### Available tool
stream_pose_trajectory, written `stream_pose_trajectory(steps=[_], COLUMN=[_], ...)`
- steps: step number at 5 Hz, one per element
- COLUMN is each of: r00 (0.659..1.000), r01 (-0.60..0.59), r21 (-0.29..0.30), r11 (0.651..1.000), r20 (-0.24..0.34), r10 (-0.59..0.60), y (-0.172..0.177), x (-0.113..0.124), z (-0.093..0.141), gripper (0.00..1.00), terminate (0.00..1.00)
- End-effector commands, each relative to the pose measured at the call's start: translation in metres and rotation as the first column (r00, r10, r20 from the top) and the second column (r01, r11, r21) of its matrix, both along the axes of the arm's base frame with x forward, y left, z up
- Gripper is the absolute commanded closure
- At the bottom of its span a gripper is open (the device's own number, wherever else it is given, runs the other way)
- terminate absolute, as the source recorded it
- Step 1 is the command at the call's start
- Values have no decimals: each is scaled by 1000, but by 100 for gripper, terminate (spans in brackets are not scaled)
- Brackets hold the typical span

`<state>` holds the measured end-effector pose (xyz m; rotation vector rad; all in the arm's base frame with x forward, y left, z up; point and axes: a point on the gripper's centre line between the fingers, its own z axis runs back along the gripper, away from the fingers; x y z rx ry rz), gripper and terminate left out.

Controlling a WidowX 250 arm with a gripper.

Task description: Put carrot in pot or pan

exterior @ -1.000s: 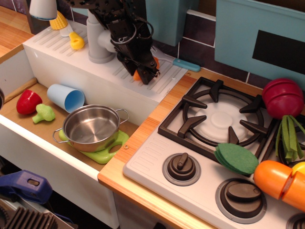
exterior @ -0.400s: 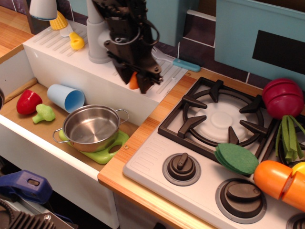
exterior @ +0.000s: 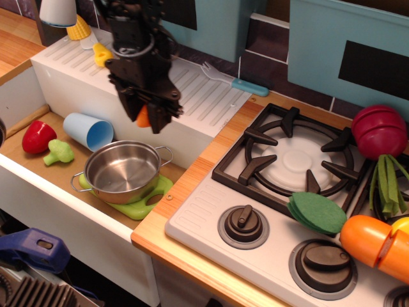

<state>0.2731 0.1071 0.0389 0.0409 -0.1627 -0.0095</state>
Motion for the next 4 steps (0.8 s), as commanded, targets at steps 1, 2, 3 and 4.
stream_pose_trajectory(steps=[1,2,3,4], r00=[999,999,999,999], r01=[-2,-5,-5,-5], r21=[83,38,38,38], r11=[997,999,999,999], r20=[32,36,36,36], r10=[-1,3,3,3], y=[22,29,29,29], x=[-8,-19,-19,-19], z=[5,-7,-7,-7], gripper=[100,100,0,0], terminate=[0,0,0,100])
